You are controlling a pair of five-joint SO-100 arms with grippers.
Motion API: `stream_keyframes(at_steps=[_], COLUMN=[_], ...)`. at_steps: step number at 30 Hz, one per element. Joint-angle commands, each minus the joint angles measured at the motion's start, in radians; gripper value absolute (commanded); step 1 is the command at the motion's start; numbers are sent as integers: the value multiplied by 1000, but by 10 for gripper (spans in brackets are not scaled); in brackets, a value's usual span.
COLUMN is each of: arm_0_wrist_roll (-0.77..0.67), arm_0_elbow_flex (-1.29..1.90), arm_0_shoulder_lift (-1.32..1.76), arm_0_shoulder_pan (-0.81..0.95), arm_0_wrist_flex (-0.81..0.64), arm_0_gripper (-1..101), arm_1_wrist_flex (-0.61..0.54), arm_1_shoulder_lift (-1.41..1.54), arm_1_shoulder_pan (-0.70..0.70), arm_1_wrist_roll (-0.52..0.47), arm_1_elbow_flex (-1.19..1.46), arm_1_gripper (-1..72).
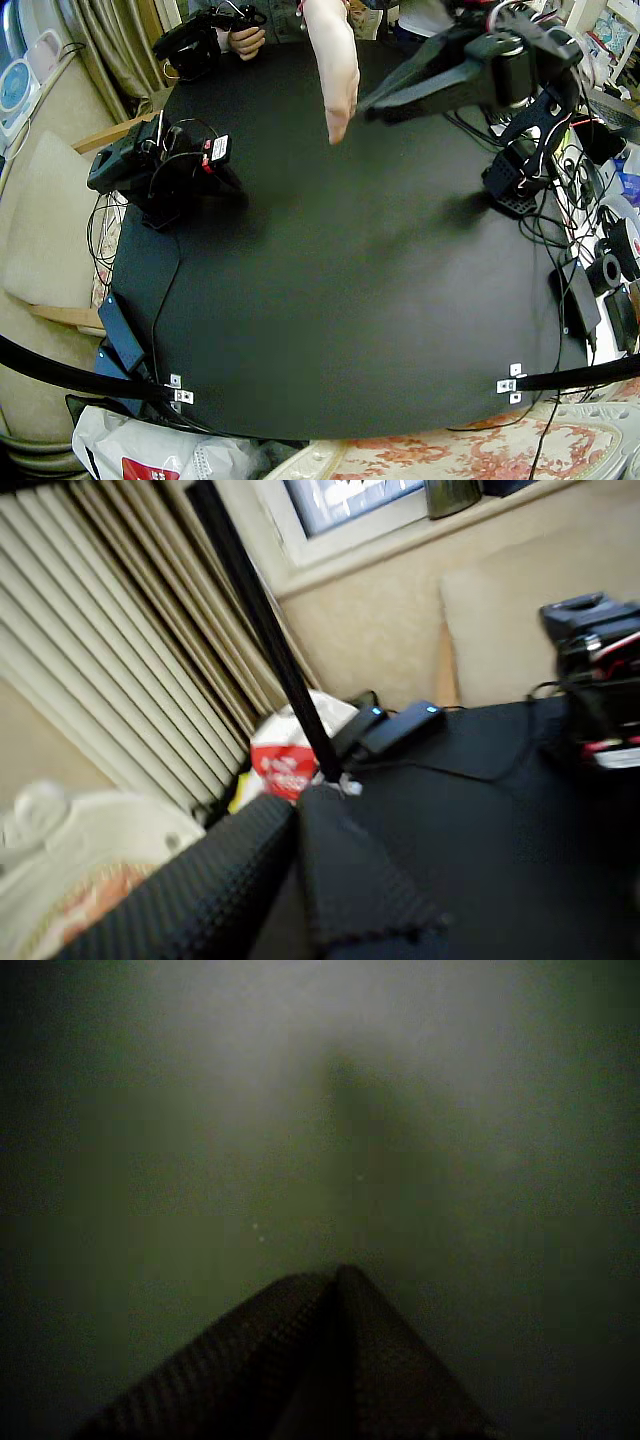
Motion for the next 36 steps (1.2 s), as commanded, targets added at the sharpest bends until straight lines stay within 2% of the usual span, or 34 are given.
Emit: stream_keyframes(at_steps=[1,5,6,7,9,11,13,16,19,22,23,26,27,28,30,32,34,35,36], arm_0_wrist_roll=[-109,-267,-348,-469,-630,-779,-856,-927,-910,-911,-927,-871,-894,-844,-821,-859,-842,-769,-755], arm_0_elbow_flex=[-267,-213,-86,158,451,830,1091,1287,1344,1212,1269,1155,1224,1255,1055,992,1091,989,996], arm_0_shoulder_lift=[55,170,239,347,466,627,815,971,1003,776,853,747,792,882,758,630,732,752,693], arm_0_shoulder_pan=[46,216,273,325,394,466,531,601,661,689,698,749,747,764,764,758,755,778,770], arm_0_wrist_flex=[308,523,561,554,532,420,334,350,272,285,258,253,249,198,282,371,325,319,276], arm_0_gripper=[0,-2,-2,-2,-2,-2,-2,-2,-2,-2,-2,-2,-2,-2,-2,-2,-2,-2,-2], arm_1_wrist_flex=[0,0,0,0,0,0,-5,-8,-11,-11,-12,-12,-15,-17,-17,-17,-17,-17,-17], arm_1_shoulder_lift=[20,20,20,20,20,20,20,20,20,20,20,20,20,20,20,20,20,20,20], arm_1_shoulder_pan=[-11,-11,-11,-11,-12,-15,-15,-20,-23,-23,-26,-26,-26,-28,-28,-28,-31,-31,-31], arm_1_wrist_roll=[15,15,17,15,15,15,14,12,12,14,12,11,9,8,8,8,6,6,3], arm_1_elbow_flex=[-11,-11,-11,-11,-11,-11,-11,-11,-11,-11,-11,-11,-11,-11,-11,-11,-11,-11,-11], arm_1_gripper=[-3,-3,-3,-3,-3,-3,-3,-3,-3,-3,-3,-3,-3,-3,-3,-3,-3,-3,-3])
